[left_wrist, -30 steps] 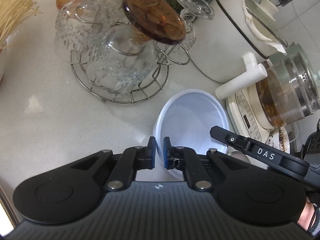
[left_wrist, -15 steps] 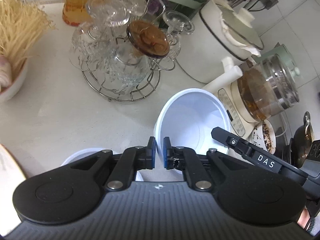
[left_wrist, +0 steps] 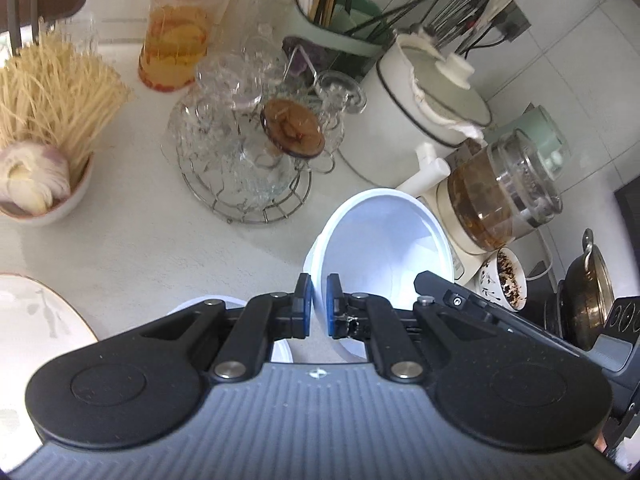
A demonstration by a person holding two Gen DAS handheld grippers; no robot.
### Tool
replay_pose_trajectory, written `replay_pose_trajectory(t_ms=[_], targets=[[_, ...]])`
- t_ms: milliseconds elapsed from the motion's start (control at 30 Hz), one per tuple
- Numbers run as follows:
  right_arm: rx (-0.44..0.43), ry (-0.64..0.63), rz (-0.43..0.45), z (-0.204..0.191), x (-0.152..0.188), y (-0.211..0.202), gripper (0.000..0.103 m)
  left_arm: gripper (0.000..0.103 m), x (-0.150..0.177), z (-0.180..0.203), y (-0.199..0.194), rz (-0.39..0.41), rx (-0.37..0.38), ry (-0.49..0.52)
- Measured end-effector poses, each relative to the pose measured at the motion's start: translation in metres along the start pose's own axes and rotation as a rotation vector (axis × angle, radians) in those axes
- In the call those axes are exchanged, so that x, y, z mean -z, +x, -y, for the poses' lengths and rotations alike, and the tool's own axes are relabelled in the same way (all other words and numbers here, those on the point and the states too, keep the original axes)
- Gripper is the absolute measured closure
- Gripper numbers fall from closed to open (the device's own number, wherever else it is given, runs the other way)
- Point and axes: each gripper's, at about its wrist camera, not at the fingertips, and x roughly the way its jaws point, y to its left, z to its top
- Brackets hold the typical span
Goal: Organize plates and bowls
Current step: 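Lift the translucent bowl and carry it over the first translucent bowl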
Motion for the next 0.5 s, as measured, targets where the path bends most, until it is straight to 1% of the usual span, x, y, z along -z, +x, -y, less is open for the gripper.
replay_pose_trajectory(t_ms=[100, 233, 367, 500], targets=[[-0.003, -0.019, 0.025, -0.009, 0.001, -0.006, 0.090, 0.094, 0.000, 0.001, -0.010, 0.024, -0.008, 0.021], [0.019, -0.078, 0.089, -0.025, 0.003, -0.019, 0.090, 0.094, 0.001, 0.008, -0.023, 0.056, -0.028, 0.059], [0.012, -0.067, 0.118, -0.029, 0.002, -0.027, 0.090, 0.094, 0.005, 0.003, -0.030, 0.055, -0.008, 0.048], [0.005, -0.061, 0.129, -0.034, 0.008, -0.031, 0.090, 0.094, 0.013, -0.002, -0.034, 0.055, -0.008, 0.056]])
